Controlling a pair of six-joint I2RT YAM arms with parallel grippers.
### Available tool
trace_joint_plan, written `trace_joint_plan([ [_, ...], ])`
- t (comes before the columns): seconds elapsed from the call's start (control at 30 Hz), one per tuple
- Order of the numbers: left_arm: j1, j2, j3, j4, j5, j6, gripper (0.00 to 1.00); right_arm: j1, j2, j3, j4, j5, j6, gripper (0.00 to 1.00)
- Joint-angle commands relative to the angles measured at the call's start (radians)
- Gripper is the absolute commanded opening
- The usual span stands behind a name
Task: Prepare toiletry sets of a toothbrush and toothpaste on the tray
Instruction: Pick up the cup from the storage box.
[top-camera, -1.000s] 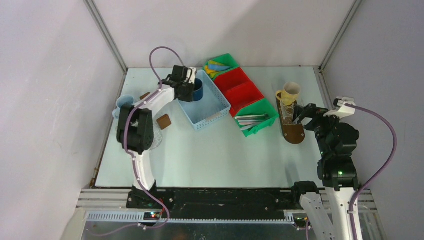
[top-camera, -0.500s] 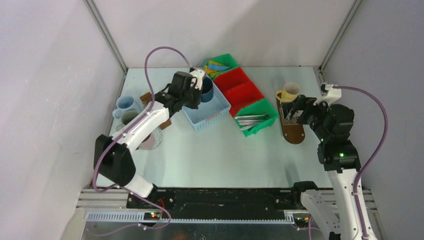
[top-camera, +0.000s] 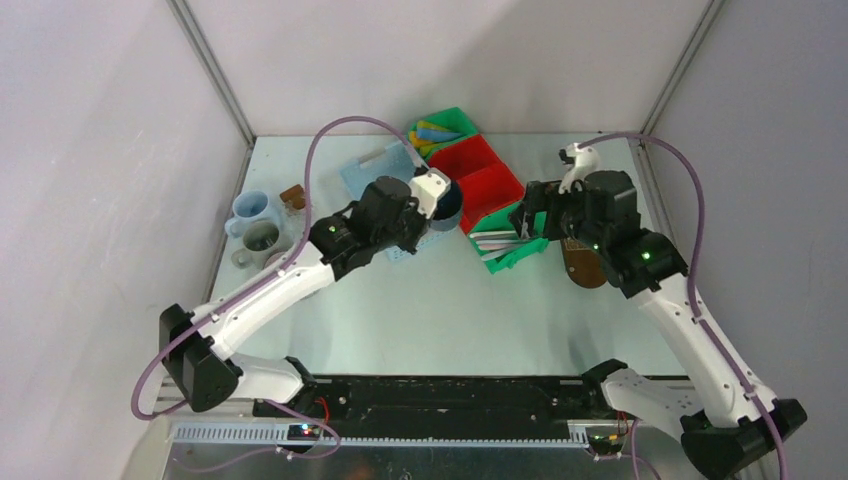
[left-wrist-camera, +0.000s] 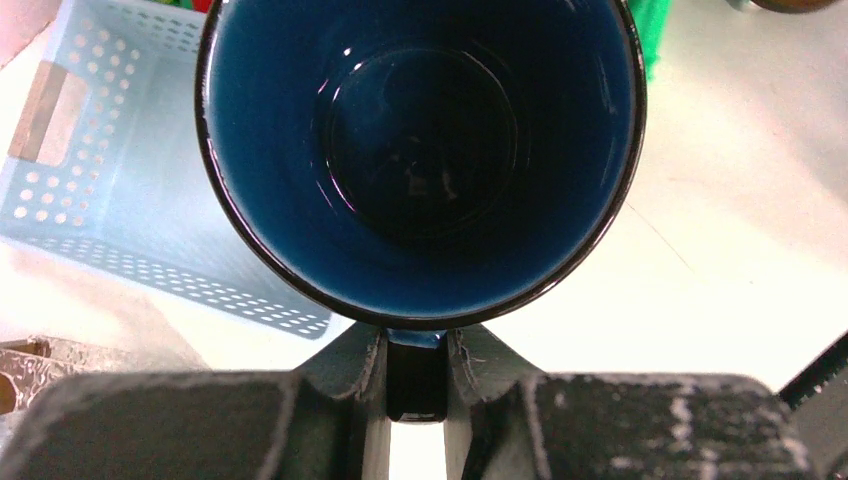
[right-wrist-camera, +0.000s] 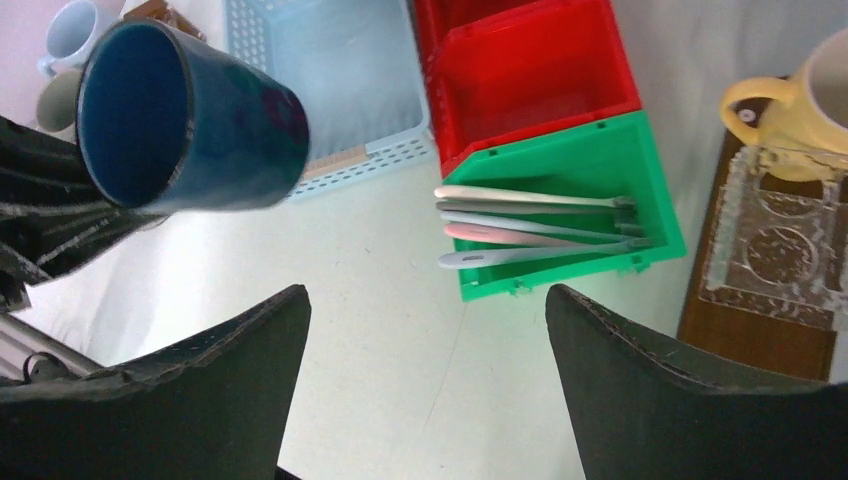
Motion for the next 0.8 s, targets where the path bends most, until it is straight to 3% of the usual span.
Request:
trace_joint_plan([
  [0.0,-0.079,-0.053,0.026,0.05,-0.09,0.043,0.0,0.067,0.054,0.091,-0.013,0.049,0.007,0.89],
  [0.47,-0.24,0.004,0.105,0.017,-0.194,0.07,0.0,0.189,0.198,0.183,-0.006,0.059,0.036,0.85],
  [0.77,-0.281,0.022,0.136,0.016,-0.211,0.064,0.0,0.21,0.29,0.184,-0.024,0.076,0.043,0.72],
])
